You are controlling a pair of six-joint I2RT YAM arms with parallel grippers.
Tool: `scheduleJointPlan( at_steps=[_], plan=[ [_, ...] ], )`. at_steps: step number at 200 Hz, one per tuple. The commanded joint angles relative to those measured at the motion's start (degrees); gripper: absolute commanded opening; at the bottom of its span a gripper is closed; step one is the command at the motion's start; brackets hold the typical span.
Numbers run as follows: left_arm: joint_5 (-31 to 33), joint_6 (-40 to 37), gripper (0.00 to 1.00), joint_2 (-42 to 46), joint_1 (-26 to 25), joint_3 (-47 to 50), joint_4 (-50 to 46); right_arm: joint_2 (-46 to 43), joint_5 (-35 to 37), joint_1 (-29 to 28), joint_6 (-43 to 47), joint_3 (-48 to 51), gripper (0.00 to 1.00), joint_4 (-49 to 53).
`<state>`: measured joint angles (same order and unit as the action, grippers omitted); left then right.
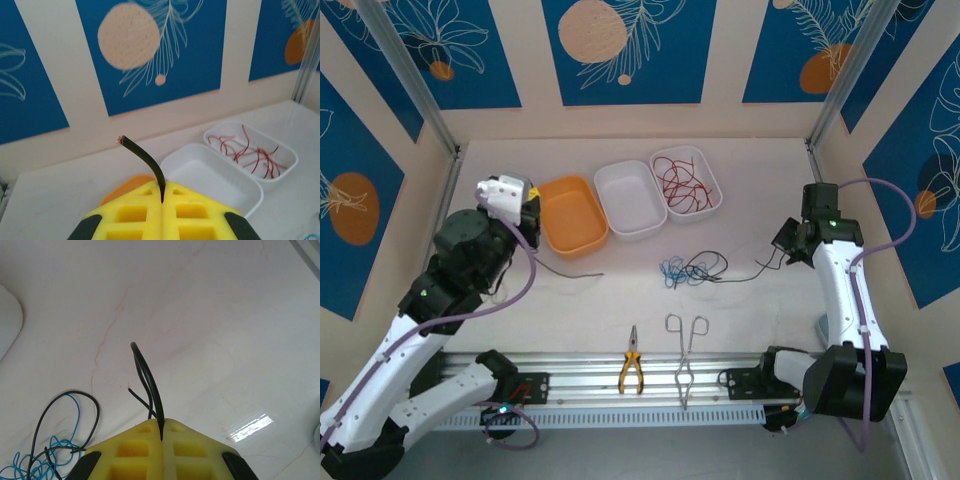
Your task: Untangle the cables
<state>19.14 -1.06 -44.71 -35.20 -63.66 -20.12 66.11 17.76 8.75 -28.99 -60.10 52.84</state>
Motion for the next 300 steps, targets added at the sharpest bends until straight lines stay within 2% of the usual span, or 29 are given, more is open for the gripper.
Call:
scheduleJointPlan(
  at_steps=[1, 32, 84, 162, 225, 300],
  plan=[
    [-4.6, -0.5, 0.00, -0.5, 0.6, -4.6, 2.2, -1.6, -3.2, 0.2, -0.5, 0.7, 0.00, -1.7],
    [-12.0, 1.0, 0.00, -3.5, 0.6, -11.9, 1.5, -2.1, -4.6, 0.0, -0.2, 0.6, 0.00, -2.0],
    [-17.7, 1.8, 0.00, -11.5, 0.6, -24.7, 3.5, -2.6, -5.4, -0.9, -0.3, 0.9, 0.00, -2.6],
    [-16.4, -3.6, 0.00, -29.4, 1.2, -39.2, 6.5, -2.6, -6.3, -4.4, -1.6, 0.8, 0.00, -3.4],
    [-16.8, -4.1, 0.00, -37.5, 4.2, -43.0, 7.6, -1.5, -5.7, -6.5, -2.1, 0.7, 0.00, -3.6],
    [-19.1, -2.3, 0.00, -42.7, 6.4, -40.8, 7.5, 0.1, -5.6, -7.9, -2.9, 1.0, 0.00, -4.6]
  ],
)
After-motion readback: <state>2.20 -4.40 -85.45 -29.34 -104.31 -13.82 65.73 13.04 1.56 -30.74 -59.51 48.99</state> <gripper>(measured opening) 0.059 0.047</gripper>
